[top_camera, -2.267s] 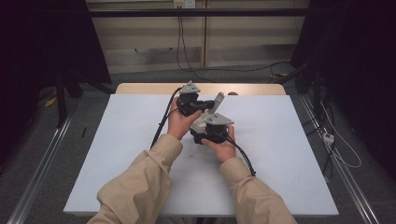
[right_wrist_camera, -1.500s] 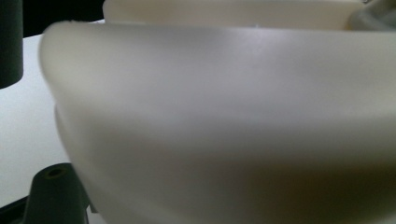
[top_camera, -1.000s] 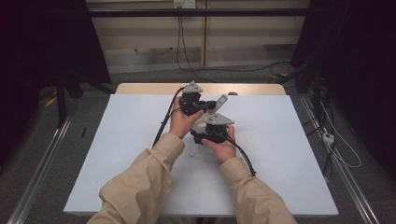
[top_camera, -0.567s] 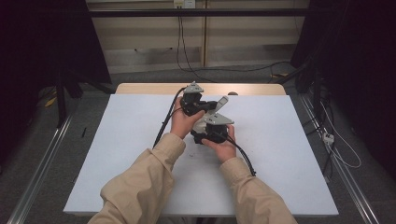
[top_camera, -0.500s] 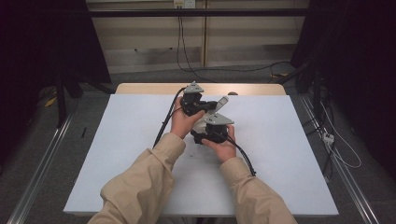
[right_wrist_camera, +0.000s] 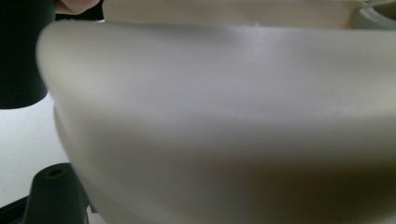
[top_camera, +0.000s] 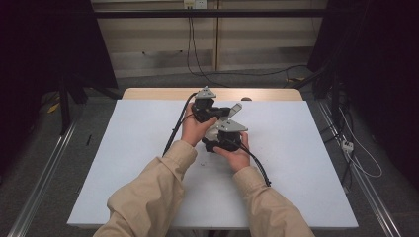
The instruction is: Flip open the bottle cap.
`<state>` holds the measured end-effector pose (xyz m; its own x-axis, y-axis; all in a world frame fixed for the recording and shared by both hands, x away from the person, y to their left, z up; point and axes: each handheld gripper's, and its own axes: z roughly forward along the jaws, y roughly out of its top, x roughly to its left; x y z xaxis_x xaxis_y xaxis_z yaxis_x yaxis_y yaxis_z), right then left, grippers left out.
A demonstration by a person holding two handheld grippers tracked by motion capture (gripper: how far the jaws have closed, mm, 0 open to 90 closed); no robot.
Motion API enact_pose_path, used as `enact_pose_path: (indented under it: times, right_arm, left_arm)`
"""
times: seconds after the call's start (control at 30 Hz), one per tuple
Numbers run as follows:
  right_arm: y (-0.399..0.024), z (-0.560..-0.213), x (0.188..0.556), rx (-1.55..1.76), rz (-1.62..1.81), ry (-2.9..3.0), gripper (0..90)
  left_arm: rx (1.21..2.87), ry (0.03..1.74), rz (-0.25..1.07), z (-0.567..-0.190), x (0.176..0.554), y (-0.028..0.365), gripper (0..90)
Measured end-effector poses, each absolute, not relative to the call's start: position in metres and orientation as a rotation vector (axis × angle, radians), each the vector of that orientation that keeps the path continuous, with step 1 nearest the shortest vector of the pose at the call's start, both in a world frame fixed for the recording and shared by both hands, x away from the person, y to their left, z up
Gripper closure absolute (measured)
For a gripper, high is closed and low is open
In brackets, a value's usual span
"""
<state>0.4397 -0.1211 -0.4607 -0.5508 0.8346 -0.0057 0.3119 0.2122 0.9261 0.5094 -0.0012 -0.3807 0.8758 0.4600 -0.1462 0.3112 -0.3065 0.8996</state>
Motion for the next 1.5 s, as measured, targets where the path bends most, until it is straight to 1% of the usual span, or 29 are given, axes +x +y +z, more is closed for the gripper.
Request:
enact_pose_path:
  times: [0.77,0.87,1.0,1.13,1.2,1.23,1.3,1.43,1.5]
  right_arm:
    - [-0.122,-0.46,0.439,1.094,1.337,1.974,17.7]
    - [-0.124,-0.46,0.44,1.124,1.351,1.982,15.8]
    - [-0.126,-0.459,0.439,1.161,1.333,1.992,9.6]
    - [-0.127,-0.458,0.438,1.176,1.328,2.009,7.1]
    - [-0.127,-0.458,0.437,1.173,1.32,2.016,7.0]
    - [-0.127,-0.457,0.436,1.17,1.325,2.038,6.0]
    - [-0.126,-0.457,0.436,1.167,1.32,2.046,5.4]
    - [-0.124,-0.457,0.434,1.173,1.313,2.062,5.3]
    - [-0.123,-0.457,0.433,1.175,1.315,2.072,4.7]
  left_arm:
    - [1.924,0.572,0.147,-0.377,0.507,0.004,89.6]
    - [1.92,0.57,0.147,-0.374,0.506,0.005,84.0]
    - [1.917,0.58,0.145,-0.372,0.504,0.007,79.2]
    - [1.911,0.592,0.138,-0.369,0.502,0.009,72.7]
    - [1.909,0.599,0.141,-0.368,0.501,0.011,70.8]
    - [1.903,0.604,0.138,-0.368,0.5,0.012,66.9]
    - [1.899,0.609,0.138,-0.368,0.499,0.014,66.1]
    - [1.882,0.626,0.143,-0.367,0.497,0.019,58.1]
    - [1.885,0.629,0.143,-0.367,0.495,0.022,55.8]
